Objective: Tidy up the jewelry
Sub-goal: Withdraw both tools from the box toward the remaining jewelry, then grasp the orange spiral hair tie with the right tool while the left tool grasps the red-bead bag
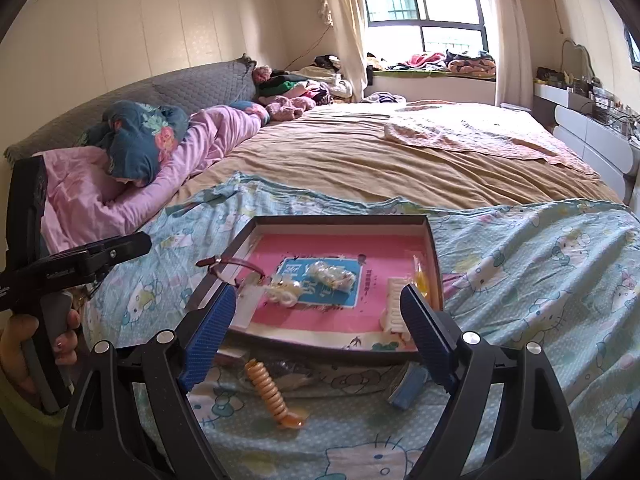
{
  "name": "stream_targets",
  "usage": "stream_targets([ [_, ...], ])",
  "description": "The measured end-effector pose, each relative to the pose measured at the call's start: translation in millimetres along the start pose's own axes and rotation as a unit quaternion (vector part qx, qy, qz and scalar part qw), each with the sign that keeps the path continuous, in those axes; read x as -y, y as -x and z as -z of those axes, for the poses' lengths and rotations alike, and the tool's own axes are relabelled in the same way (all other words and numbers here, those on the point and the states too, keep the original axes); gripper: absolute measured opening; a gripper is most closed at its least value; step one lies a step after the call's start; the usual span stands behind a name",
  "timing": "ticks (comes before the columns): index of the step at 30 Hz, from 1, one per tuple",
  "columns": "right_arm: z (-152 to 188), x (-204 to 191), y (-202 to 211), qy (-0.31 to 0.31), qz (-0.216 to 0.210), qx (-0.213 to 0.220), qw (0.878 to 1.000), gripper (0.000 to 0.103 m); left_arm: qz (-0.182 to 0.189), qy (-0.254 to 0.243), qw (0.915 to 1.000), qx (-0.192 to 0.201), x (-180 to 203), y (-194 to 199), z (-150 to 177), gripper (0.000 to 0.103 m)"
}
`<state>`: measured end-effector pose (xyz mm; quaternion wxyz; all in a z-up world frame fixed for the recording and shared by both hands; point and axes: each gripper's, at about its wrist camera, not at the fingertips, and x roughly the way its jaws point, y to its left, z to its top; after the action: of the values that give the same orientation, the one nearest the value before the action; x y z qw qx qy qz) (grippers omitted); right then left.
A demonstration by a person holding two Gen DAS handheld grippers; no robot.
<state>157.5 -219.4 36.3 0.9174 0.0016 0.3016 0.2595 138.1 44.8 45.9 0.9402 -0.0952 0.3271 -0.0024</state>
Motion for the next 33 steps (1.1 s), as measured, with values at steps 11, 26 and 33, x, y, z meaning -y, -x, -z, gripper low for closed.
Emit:
stream_targets([
  [11, 17, -10, 2, 0.011, -0.014, -0.019, 1.000, 0.083, -0.016, -0.005, 0.9998, -0.014, -1, 3, 16, 0.093],
  [26, 43, -10, -7, 0.019, -0.026, -0.054, 0.998, 0.083, -0.040, -0.015, 0.9980, -0.047, 0, -4, 41, 0.093],
  [33, 57, -11, -15, 0.025, -0.031, -0.073, 0.997, 0.083, -0.052, -0.023, 0.9960, -0.068, 3, -13, 54, 0.093],
])
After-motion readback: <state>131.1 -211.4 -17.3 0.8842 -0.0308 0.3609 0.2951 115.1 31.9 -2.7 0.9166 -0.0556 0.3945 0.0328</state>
